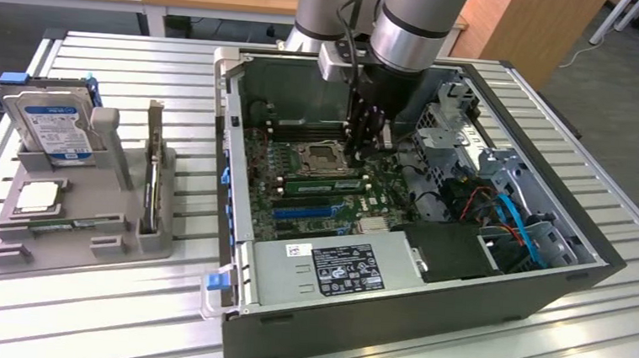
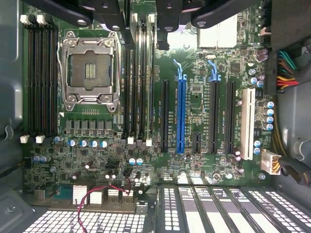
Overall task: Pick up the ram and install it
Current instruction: 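Press down the ram until it locks into place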
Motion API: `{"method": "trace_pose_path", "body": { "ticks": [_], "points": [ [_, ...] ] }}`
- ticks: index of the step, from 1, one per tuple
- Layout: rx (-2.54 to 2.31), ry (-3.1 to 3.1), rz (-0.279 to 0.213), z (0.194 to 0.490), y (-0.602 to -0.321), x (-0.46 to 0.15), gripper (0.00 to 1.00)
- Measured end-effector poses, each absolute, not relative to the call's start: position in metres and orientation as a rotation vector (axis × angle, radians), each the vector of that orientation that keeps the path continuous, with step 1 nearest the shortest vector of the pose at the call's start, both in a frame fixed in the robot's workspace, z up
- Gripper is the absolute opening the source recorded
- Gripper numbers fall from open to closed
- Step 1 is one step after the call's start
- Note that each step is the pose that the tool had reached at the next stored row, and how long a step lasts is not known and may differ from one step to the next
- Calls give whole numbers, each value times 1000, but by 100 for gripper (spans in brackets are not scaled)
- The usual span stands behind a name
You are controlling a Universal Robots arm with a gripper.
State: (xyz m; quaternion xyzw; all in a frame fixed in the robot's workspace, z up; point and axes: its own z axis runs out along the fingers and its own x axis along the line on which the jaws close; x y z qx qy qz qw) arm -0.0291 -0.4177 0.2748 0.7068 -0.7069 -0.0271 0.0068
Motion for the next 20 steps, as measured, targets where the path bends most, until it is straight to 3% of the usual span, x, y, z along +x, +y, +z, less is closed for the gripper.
{"method": "trace_pose_path", "body": {
  "ticks": [7,9,11,20],
  "points": [
    [2211,-2211,-85,275,-418,-29,30],
    [2211,-2211,-85,275,-418,-29,17],
    [2211,-2211,-85,275,-418,-29,11],
    [2211,-2211,-85,275,-418,-27,11]
  ]
}}
